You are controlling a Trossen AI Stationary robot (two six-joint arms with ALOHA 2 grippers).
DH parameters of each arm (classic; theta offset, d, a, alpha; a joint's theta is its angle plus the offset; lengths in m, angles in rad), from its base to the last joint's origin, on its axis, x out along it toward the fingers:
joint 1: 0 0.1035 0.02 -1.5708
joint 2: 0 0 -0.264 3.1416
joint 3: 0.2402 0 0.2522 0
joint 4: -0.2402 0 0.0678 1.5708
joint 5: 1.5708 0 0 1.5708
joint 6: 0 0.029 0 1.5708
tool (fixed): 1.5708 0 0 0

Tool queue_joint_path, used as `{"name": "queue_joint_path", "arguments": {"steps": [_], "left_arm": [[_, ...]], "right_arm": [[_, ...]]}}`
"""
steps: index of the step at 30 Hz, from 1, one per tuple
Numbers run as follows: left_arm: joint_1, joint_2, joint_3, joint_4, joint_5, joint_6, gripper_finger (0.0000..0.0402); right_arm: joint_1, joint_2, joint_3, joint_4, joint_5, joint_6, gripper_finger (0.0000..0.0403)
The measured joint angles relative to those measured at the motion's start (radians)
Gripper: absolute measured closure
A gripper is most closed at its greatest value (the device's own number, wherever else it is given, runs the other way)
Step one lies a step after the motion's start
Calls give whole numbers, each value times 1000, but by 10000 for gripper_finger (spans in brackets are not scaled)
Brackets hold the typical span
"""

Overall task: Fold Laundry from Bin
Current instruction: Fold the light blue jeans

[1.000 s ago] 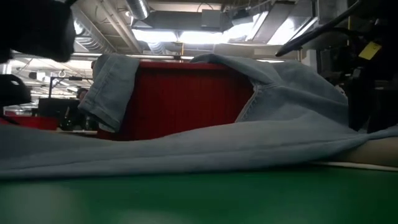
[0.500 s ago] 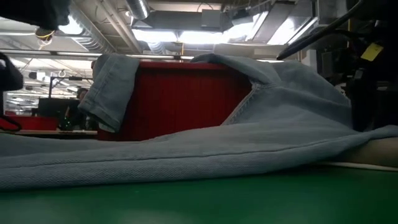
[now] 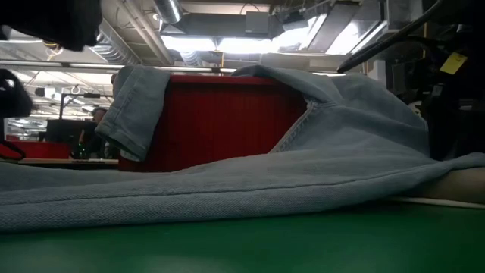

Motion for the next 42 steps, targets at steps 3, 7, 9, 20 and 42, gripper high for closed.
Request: {"name": "queue_joint_path", "arguments": {"steps": [3, 7, 9, 20, 42], "left_arm": [[21, 0, 0, -1, 145, -1, 292], [52, -1, 1, -2, 205, -48, 278], [62, -1, 1, 4, 191, -51, 277], [122, -32, 1, -7, 193, 28, 276], [-10, -631, 3, -708, -26, -297, 276]], "right_arm": [[0, 0, 0, 0, 0, 0, 201], [0, 0, 0, 0, 0, -3, 200], [0, 0, 0, 0, 0, -3, 201], [0, 0, 0, 0, 0, -11, 201], [0, -1, 1, 5, -7, -28, 200]]}}
